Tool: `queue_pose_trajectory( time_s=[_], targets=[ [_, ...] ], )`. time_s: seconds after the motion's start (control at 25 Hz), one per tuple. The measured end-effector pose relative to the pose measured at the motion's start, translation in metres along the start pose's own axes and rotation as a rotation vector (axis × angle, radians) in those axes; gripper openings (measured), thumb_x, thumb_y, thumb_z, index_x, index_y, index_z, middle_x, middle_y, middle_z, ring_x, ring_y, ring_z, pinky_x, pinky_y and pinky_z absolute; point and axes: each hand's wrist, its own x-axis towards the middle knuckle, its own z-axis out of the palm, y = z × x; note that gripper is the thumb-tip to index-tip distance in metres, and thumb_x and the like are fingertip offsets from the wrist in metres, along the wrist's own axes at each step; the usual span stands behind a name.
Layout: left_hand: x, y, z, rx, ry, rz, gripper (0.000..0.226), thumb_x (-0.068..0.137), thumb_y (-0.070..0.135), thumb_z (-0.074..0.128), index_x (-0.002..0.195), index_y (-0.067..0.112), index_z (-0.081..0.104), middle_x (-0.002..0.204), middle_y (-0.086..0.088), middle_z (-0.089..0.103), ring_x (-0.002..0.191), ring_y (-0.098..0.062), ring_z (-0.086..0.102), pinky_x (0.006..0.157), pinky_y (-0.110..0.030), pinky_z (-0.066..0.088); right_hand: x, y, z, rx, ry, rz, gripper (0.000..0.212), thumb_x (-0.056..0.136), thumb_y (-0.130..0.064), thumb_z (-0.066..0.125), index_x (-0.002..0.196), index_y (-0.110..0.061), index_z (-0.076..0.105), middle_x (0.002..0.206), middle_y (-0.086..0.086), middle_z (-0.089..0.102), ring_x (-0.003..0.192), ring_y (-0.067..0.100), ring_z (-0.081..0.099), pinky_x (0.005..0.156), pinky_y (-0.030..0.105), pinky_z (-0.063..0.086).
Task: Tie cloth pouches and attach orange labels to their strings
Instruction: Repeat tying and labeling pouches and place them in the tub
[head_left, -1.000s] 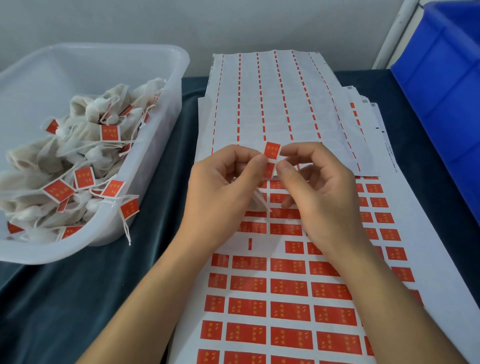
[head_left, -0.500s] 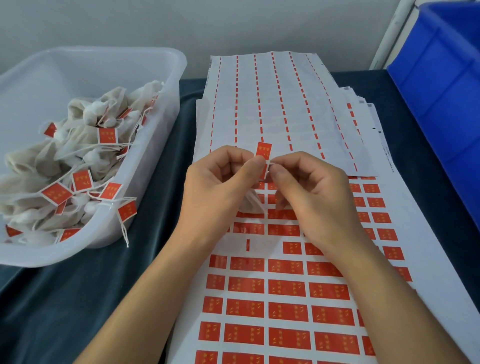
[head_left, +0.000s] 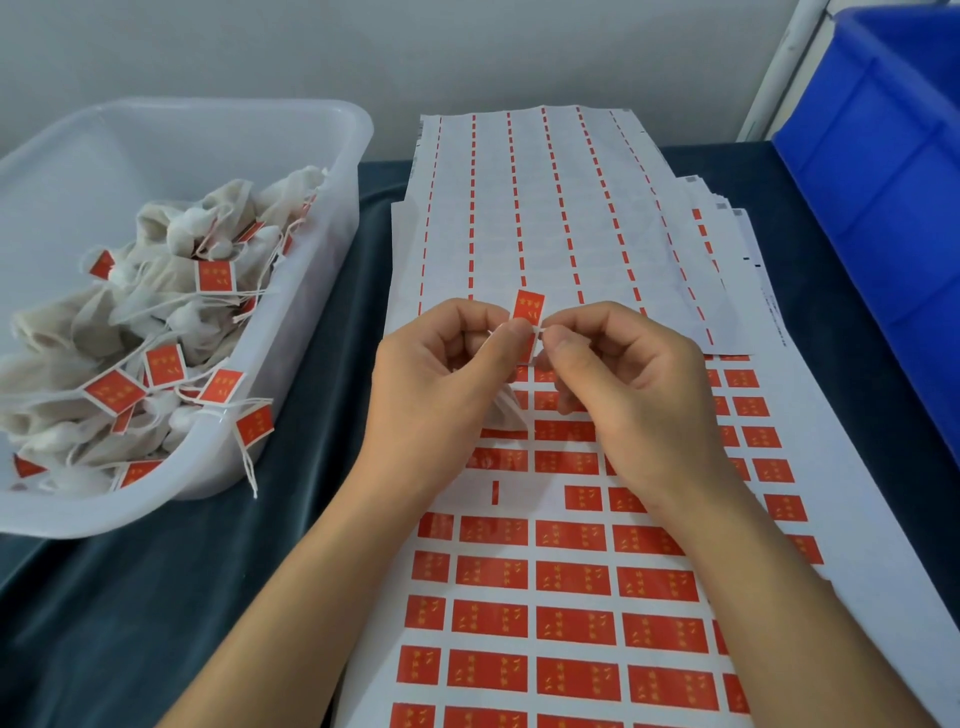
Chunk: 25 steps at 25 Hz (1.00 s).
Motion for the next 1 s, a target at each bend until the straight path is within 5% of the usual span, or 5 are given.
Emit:
queue_pose_trajectory(
  time_s=[0.28,0.44,0.56,0.68,1.0],
  targets=[
    [0.0,0.0,-0.002,0.057,-0.012,0.038,0.003,0.096,0.03,0.074,0.094,0.031,0.075,0.08,0.005,0.075,0.074,-0.016,0.073,0.069,-0.025,0.062,0.001,0.001,0.0,-0.068,0.018,-0.006,0.007,0.098,-0.033,0.065,0.094,-0.035,0.071,0.087,-0.02,0.071,0.087,0.005,0.068,0.071,0.013,0.055],
    [-0.006,0.001,-0.001,0.087,0.031,0.156,0.022,0.091,0.025,0.08,0.102,0.03,0.061,0.074,-0.001,0.065,0.062,-0.017,0.063,0.057,-0.024,0.056,0.002,0.001,-0.003,-0.066,0.038,0.023,0.008,0.098,-0.033,0.066,0.094,-0.033,0.073,0.082,-0.018,0.071,0.078,0.005,0.067,0.07,0.015,0.056],
    [-0.007,0.004,-0.001,0.185,0.027,0.348,0.021,0.092,0.015,0.078,0.096,0.029,0.063,0.077,0.014,0.063,0.069,-0.009,0.061,0.06,-0.012,0.047,0.002,0.0,-0.004,-0.049,0.023,0.033,0.009,0.098,-0.031,0.067,0.092,-0.032,0.074,0.079,-0.016,0.071,0.076,0.005,0.067,0.069,0.015,0.055],
    [-0.006,0.001,0.0,0.309,0.022,0.45,0.018,0.096,0.015,0.076,0.111,0.023,0.074,0.096,0.022,0.067,0.083,-0.004,0.065,0.066,-0.01,0.047,0.002,-0.002,-0.006,-0.037,-0.003,0.038,0.01,0.098,-0.03,0.066,0.092,-0.031,0.074,0.079,-0.017,0.071,0.077,0.005,0.067,0.07,0.013,0.054],
    [-0.002,-0.007,-0.002,0.413,0.074,0.364,0.018,0.096,0.028,0.076,0.114,0.026,0.077,0.08,0.026,0.058,0.074,-0.005,0.057,0.062,-0.01,0.043,0.003,-0.003,-0.007,-0.163,0.102,-0.055,0.007,0.094,-0.041,0.068,0.089,-0.046,0.067,0.095,-0.032,0.068,0.095,-0.009,0.064,0.073,0.001,0.046]
  ],
)
